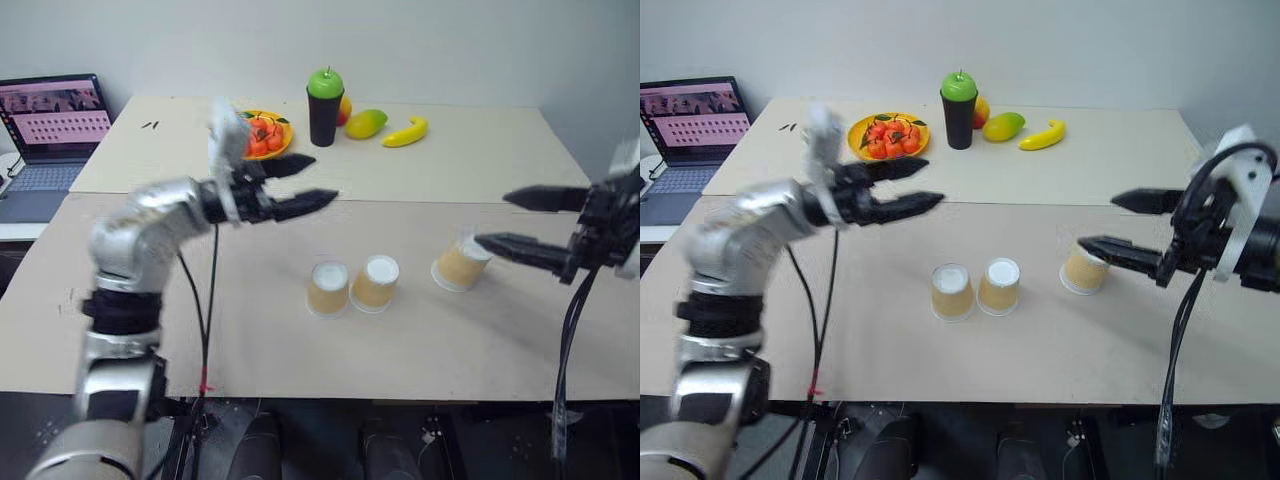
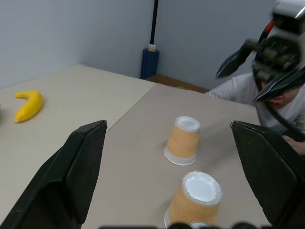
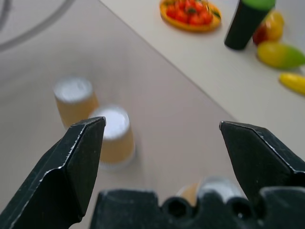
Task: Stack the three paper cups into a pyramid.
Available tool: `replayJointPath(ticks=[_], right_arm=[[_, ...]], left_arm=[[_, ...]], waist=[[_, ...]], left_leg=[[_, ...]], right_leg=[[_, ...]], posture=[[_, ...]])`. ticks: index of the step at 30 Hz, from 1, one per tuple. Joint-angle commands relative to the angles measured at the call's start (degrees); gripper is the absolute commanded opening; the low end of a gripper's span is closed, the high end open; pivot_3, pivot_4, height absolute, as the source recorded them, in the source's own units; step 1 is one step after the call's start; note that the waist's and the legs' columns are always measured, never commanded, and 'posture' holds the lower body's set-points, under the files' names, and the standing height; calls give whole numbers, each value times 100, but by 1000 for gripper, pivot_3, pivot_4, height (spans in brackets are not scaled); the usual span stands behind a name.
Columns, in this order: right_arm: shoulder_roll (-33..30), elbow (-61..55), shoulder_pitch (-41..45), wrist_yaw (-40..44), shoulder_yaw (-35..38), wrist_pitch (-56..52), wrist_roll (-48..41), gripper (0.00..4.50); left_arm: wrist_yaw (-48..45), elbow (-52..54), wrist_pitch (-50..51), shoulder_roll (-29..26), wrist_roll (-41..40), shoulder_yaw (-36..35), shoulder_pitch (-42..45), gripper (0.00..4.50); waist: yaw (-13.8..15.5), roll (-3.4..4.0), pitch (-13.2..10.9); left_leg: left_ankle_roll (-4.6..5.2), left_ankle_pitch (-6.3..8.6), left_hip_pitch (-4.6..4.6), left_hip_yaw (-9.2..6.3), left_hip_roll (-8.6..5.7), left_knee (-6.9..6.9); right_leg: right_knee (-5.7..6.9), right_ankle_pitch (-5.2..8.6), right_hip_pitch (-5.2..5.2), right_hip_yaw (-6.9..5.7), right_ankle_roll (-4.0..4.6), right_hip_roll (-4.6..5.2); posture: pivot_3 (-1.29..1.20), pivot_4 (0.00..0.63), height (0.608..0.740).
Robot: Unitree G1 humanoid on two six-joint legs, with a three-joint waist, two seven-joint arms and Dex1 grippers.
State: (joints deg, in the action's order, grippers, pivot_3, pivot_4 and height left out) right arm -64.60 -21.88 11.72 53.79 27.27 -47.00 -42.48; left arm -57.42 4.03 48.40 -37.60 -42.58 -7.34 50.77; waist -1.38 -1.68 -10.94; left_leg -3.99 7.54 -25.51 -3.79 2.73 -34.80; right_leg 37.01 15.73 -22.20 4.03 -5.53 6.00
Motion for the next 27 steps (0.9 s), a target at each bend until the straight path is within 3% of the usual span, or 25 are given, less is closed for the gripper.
replayJointPath(ticks=[1, 12, 19, 27], right_arm=[[186, 98, -460, 18, 29, 623, 553, 4500], [1222, 1652, -117, -417, -691, 2081, 1634, 4500], [1436, 2573, 497, -404, -1011, 2720, 2048, 4500], [1579, 2836, 741, -293, -1301, 2823, 2144, 4500]], left_arm=[[-152, 551, 589, -325, -508, -76, -15, 4451], [205, 1012, 654, -515, -344, 84, -136, 4451], [369, 1136, 725, -615, -428, -21, -206, 4451], [562, 1204, 844, -683, -624, -175, -264, 4451]], waist=[[5, 0, 0], [1, 1, -1], [-72, 5, -3], [-101, 5, -3]], left_leg=[[0, 0, 1, 0, 0, 1], [-2, -1, 1, -1, 1, -5], [-2, -1, 1, -1, 1, -2], [-2, -1, 3, -1, 0, -2]], right_leg=[[0, 0, 1, 0, 0, 0], [1, 1, 2, 0, -2, -2], [1, -1, 2, 1, 1, -2], [3, -1, 3, 1, 1, -2]], posture=[[0, 150, 735], [0, 150, 735], [0, 150, 735], [0, 150, 735]])
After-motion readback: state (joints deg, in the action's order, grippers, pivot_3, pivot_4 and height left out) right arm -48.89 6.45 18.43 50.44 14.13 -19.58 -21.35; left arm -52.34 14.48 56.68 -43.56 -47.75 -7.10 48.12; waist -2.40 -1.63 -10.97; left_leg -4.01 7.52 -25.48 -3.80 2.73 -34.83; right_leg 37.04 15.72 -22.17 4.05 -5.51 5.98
